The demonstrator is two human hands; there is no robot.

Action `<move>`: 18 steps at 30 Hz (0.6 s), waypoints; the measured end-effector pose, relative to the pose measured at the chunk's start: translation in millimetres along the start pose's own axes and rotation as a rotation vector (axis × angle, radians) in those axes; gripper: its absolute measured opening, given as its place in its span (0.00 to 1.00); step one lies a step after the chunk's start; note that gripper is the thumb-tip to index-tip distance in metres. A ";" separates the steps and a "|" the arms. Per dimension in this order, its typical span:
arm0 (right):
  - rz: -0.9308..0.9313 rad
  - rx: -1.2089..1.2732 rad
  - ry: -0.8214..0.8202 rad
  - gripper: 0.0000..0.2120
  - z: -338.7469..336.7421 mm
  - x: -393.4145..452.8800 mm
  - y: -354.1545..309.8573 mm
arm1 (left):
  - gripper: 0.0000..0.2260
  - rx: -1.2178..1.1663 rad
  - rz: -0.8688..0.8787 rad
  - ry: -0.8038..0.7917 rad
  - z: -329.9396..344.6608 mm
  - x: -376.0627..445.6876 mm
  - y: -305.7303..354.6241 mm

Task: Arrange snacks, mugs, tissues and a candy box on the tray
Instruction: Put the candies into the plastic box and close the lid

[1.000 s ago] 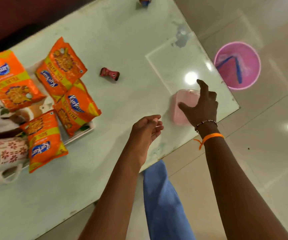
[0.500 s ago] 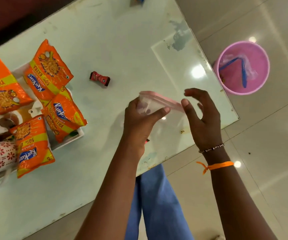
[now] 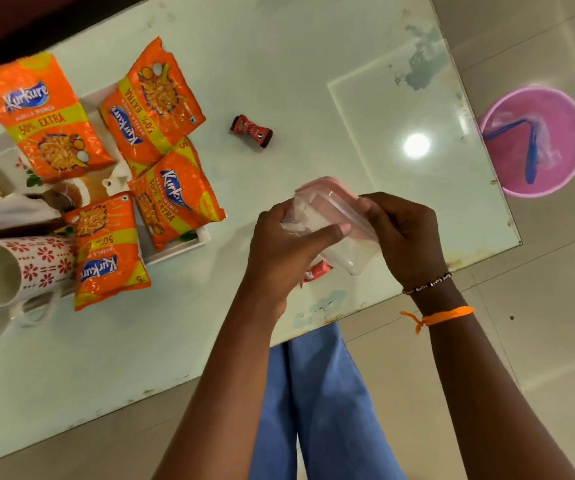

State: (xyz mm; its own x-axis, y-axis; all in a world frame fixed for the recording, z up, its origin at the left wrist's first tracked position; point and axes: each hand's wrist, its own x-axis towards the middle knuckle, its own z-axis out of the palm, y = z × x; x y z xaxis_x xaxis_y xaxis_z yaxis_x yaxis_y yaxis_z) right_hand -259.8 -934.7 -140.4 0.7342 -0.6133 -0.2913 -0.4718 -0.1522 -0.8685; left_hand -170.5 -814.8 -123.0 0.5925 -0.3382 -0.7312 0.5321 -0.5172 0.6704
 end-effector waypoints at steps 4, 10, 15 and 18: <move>0.173 0.047 0.216 0.15 8.8 17.1 12.5 | 0.33 -0.017 0.023 -0.032 -16.5 -7.3 -10.3; 0.423 0.139 0.388 0.13 10.1 36.0 32.2 | 0.35 0.074 0.127 -0.001 -36.6 -19.4 -24.4; 0.145 -0.356 0.323 0.21 27.4 -15.8 29.1 | 0.35 0.258 0.198 0.050 -53.0 -29.5 -32.3; 0.028 -0.457 -0.095 0.23 48.0 -42.8 28.4 | 0.35 0.371 0.212 0.080 -61.9 -35.5 -39.3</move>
State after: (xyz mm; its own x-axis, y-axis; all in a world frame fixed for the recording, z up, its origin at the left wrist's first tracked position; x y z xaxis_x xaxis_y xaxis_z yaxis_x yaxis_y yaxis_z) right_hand -281.2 -875.6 -171.8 0.7496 -0.5516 -0.3659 -0.6430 -0.4756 -0.6003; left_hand -175.0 -733.8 -115.6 0.7180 -0.4131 -0.5602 0.1487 -0.6952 0.7033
